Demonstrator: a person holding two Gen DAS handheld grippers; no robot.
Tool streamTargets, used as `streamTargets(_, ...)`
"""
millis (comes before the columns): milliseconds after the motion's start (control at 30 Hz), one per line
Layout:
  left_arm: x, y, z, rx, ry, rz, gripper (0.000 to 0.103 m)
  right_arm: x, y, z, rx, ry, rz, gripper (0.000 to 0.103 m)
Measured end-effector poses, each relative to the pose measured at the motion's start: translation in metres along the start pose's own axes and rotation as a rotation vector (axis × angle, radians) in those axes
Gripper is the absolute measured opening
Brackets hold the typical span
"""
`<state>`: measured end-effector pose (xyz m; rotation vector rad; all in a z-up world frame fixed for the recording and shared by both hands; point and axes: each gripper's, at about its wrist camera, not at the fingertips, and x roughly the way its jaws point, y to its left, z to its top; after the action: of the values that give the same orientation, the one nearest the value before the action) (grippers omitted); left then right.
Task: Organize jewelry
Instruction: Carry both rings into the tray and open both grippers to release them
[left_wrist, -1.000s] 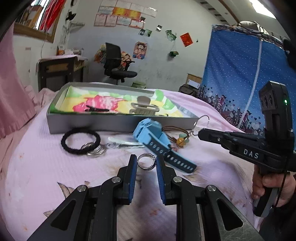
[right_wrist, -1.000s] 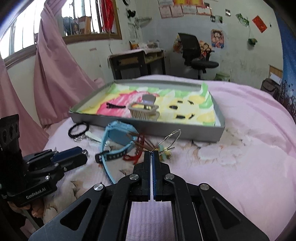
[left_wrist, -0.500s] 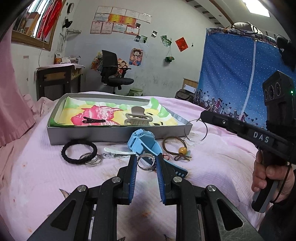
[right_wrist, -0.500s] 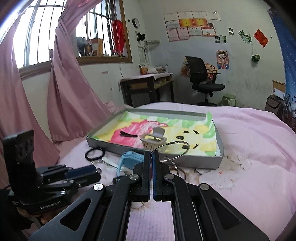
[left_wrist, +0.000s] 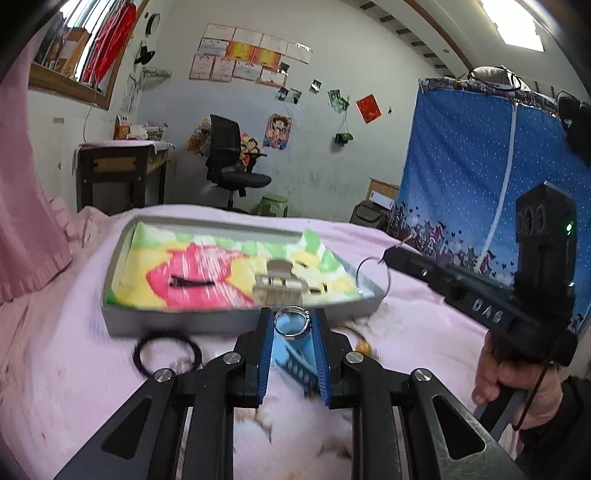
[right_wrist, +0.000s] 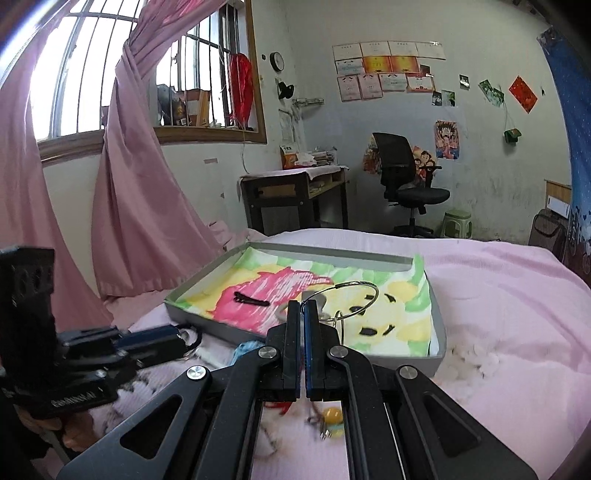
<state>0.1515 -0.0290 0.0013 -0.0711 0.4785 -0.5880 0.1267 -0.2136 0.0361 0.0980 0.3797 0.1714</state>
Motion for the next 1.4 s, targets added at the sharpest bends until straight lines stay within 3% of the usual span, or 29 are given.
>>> streamTargets(133,0.013,0.005,0.018,0.009,-0.004,0.03,0.02,0.022,-0.009,0.013,0.002,-0.003,0.001,0.002)
streamTargets(267,0.043,0.024,0.034,-0.065,0.049,0.079,0.02,0.05,-0.02,0.02,0.01,0.018,-0.005,0.002)
streamTargets(467,0.085,0.045,0.038,-0.146,0.179,0.155,0.02,0.088,-0.034,0.008,0.054,0.113,-0.006,0.002)
streamTargets(633,0.097,0.048,0.03,-0.165,0.255,0.184,0.02,0.106,-0.038,-0.006,0.07,0.209,-0.011,0.002)
streamTargets(833,0.099,0.042,0.03,-0.144,0.283,0.199,0.02,0.118,-0.042,-0.017,0.083,0.3,-0.017,0.002)
streamTargets(1200,0.098,0.037,0.032,-0.13,0.284,0.229,0.021,0.118,-0.043,-0.017,0.089,0.32,-0.013,0.002)
streamTargets(1300,0.095,0.036,0.032,-0.142,0.274,0.229,0.026,0.116,-0.045,-0.017,0.093,0.321,-0.02,0.004)
streamTargets(1400,0.088,0.036,0.032,-0.154,0.241,0.238,0.045,0.11,-0.046,-0.015,0.098,0.309,-0.028,0.01)
